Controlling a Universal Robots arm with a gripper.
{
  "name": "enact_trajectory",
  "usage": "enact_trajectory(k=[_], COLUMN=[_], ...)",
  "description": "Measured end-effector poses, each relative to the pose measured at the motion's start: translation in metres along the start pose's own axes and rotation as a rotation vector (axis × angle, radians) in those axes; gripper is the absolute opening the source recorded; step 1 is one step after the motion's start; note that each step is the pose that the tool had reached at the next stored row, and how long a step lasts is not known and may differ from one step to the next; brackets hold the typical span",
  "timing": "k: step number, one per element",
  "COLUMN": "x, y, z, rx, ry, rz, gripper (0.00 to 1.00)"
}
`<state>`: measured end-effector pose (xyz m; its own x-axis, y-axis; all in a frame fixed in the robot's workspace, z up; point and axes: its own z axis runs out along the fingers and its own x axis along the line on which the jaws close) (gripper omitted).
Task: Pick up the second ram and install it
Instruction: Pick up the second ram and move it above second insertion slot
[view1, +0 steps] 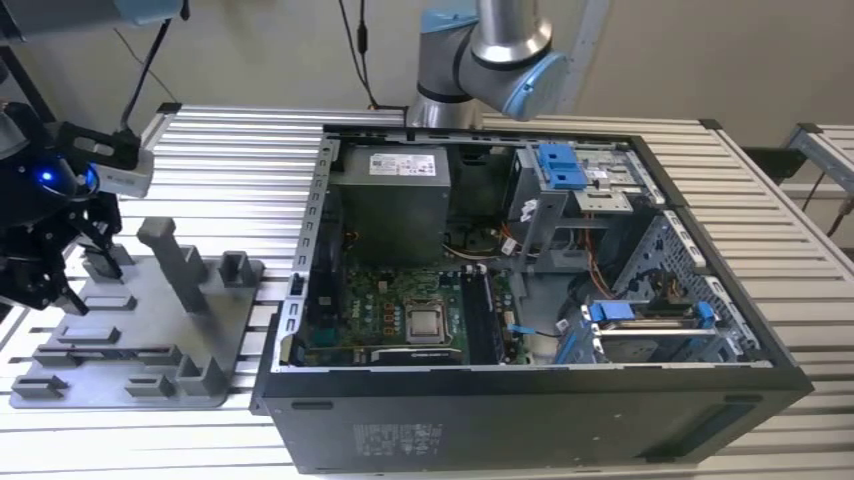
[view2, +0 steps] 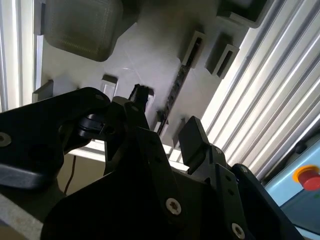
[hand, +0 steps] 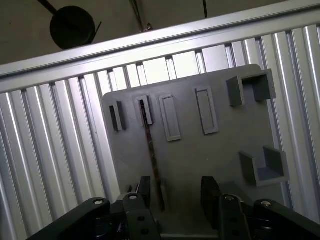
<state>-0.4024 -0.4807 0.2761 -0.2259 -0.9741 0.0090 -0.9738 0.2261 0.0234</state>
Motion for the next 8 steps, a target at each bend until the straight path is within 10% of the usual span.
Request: enact_trajectory(k=[8], x=[0.0000], y=[-0.0002], z=[0.0016], rx=[0.0002], ry=[-0.0003], rz=[0.000], gripper=[0.54])
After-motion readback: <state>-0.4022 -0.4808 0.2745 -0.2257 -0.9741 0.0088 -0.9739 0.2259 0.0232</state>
